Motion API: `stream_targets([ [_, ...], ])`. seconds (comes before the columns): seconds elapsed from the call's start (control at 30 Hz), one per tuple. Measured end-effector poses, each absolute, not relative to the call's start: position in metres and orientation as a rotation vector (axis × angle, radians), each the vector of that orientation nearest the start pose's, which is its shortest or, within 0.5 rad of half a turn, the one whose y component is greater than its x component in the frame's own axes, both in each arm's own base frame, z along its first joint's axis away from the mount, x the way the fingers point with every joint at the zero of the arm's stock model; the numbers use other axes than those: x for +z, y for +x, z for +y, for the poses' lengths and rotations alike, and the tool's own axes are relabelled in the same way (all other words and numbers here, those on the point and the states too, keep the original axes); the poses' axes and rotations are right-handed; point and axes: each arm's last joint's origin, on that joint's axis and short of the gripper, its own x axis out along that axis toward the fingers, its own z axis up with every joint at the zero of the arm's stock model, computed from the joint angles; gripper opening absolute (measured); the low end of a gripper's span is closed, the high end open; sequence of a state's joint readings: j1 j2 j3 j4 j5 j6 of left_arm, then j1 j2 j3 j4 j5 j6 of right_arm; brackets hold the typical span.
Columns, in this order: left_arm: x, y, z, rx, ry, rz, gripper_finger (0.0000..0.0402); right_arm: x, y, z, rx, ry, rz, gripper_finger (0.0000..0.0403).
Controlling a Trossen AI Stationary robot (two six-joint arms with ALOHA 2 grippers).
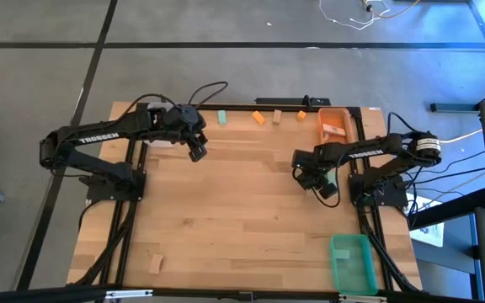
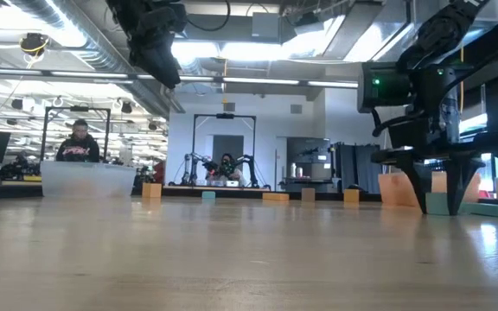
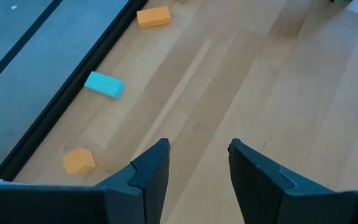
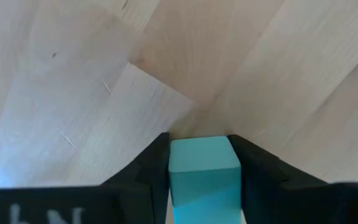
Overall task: Sort & place blocks by color
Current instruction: Put the blue block into the green bin
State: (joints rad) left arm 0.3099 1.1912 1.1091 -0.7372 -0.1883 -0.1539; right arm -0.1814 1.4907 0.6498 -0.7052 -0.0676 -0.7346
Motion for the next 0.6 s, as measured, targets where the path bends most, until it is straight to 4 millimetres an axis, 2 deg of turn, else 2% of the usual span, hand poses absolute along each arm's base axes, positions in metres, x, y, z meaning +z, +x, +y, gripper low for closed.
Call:
stream_targets([
  [0.17,0.318,0.224,0.077,0.533,-0.192,0.789,0.0153,0.138,0.217,-0.038,0.432,-0.346,1.47,0.0135],
  [0.27,0.318,0.224,0.077,0.532,-0.192,0.79,0.0153,0.154,0.231,-0.04,0.383,-0.331,1.414,0.0135],
  [0.33,0.318,0.224,0.077,0.529,-0.188,0.791,0.0153,0.163,0.233,-0.04,0.372,-0.3,1.446,0.0135],
  [0.43,0.318,0.224,0.077,0.511,-0.194,0.793,0.0153,0.187,0.246,-0.041,0.35,-0.298,1.424,0.0135],
  [0.6,0.318,0.224,0.077,0.507,-0.195,0.794,0.0153,0.231,0.254,-0.036,0.272,-0.172,1.465,0.0135],
])
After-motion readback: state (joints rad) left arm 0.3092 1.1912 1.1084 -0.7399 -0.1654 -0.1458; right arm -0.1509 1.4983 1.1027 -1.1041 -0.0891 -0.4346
